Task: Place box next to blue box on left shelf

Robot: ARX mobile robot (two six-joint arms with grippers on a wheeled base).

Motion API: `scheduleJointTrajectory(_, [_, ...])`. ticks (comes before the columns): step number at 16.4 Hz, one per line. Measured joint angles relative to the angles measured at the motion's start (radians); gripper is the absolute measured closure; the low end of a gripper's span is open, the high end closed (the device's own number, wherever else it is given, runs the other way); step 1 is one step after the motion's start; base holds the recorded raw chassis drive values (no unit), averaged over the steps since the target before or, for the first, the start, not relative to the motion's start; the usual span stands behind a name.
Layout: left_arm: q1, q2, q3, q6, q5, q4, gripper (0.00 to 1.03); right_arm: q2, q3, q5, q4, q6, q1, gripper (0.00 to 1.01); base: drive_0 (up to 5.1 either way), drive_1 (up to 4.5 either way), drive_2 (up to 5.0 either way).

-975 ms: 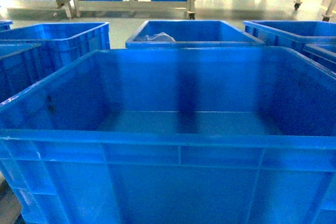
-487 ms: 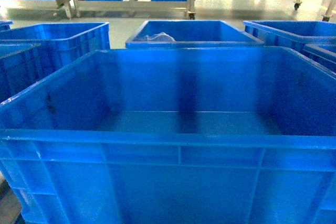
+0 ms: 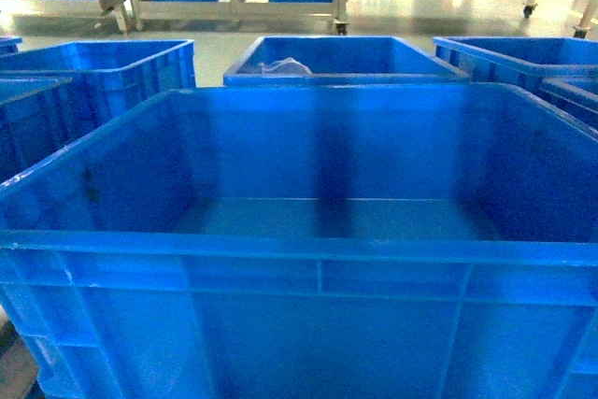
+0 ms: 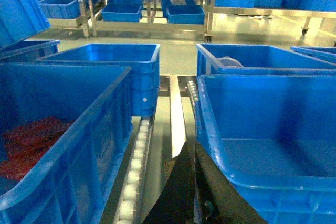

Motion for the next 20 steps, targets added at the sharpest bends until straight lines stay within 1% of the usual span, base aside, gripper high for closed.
scheduleJointTrajectory(7, [0.000, -0.124, 0.000, 0.000, 0.000, -0.123, 1.01, -0.107, 0.000, 0.000, -0.116, 0.000, 0.000, 1.00, 0.0, 0.00, 0.0])
scheduleJointTrajectory(8, [0.000, -0.135, 0.000, 0.000, 0.000, -0.135, 1.01, -0.195, 0.000, -0.004, -0.252, 0.000, 0.000, 1.00, 0.0, 0.00, 0.0])
scheduleJointTrajectory(9, [0.000, -0.146, 0.000, 0.000, -0.001, -0.147, 1.01, -0.259, 0.000, 0.000, -0.280, 0.000, 0.000, 1.00, 0.0, 0.00, 0.0])
scheduleJointTrajectory(10, [0.000, -0.245, 0.000, 0.000, 0.003, -0.303, 1.01, -0.266, 0.004, 0.001, -0.264, 0.000, 0.000, 1.00, 0.0, 0.00, 0.0])
scheduleJointTrajectory(11, [0.000, -0.303, 0.000, 0.001, 0.000, -0.301, 1.01, -0.266, 0.000, 0.000, -0.285, 0.000, 0.000, 1.00, 0.0, 0.00, 0.0])
scheduleJointTrajectory(13, [0.000, -0.303, 0.000, 0.003, 0.001, -0.326, 1.01, -0.266, 0.000, 0.002, -0.277, 0.000, 0.000, 1.00, 0.0, 0.00, 0.0])
scheduleJointTrajectory(17, [0.000, -0.303, 0.000, 0.003, 0.001, -0.319, 1.01, -0.266, 0.000, 0.000, -0.278, 0.000, 0.000, 1.00, 0.0, 0.00, 0.0])
scheduleJointTrajectory(18, [0.000, -0.303, 0.000, 0.003, 0.000, -0.319, 0.94, -0.266, 0.000, 0.000, -0.278, -0.001, 0.000, 0.92, 0.0, 0.00, 0.0])
scheduleJointTrajectory(20, [0.000, -0.303, 0.000, 0.003, 0.001, -0.319, 0.74, -0.266, 0.000, 0.000, -0.278, -0.001, 0.000, 0.73, 0.0, 0.00, 0.0])
